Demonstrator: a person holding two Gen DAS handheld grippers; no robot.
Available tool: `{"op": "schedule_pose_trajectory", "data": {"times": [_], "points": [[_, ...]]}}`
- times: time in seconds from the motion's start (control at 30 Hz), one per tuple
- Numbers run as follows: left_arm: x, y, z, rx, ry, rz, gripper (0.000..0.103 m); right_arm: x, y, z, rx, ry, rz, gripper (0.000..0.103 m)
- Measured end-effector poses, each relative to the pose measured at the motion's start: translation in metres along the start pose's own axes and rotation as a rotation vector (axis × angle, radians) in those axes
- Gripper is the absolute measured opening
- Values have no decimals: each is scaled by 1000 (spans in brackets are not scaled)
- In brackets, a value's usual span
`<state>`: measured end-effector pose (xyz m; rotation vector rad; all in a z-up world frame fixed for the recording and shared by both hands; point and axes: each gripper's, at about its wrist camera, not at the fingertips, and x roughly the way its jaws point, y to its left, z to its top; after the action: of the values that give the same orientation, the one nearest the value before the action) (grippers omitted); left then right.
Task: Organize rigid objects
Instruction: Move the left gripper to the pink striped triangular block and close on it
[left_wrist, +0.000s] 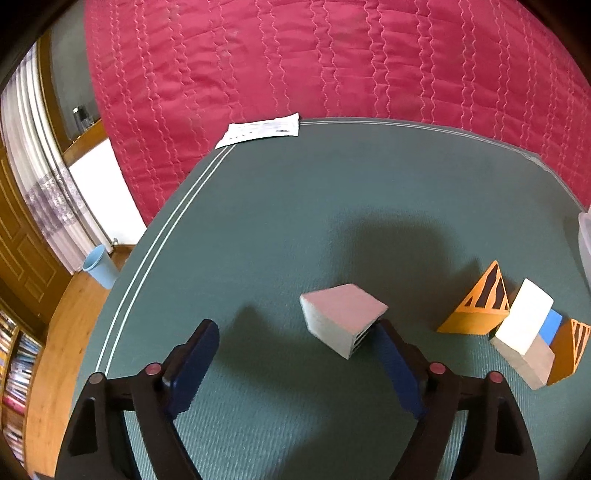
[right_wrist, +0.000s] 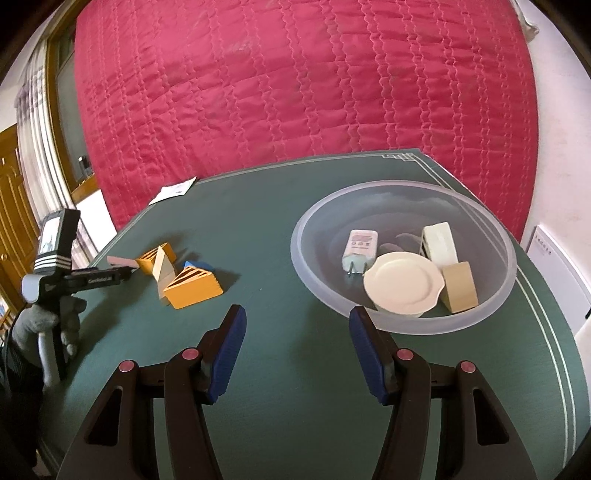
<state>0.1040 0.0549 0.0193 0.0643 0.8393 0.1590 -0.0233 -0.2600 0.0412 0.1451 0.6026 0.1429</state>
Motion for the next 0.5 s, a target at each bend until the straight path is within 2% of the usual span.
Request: {"op": "schedule_pose_trajectory", "data": {"times": [0.17,0.27,0.43,0.5], "points": [[7,-2,8,5,9,-31,73,3,6,-2,-2,19,14,59],[9,-2,12,-3,10,-57,60,6,8,-2,1,32,23,59],[4,-8,9,4,-1,-94,31,13,15,0,-3,58,41,59],[2,-8,7,-1,-1,-91,31,17,20,1,-9,73,55,59]]}}
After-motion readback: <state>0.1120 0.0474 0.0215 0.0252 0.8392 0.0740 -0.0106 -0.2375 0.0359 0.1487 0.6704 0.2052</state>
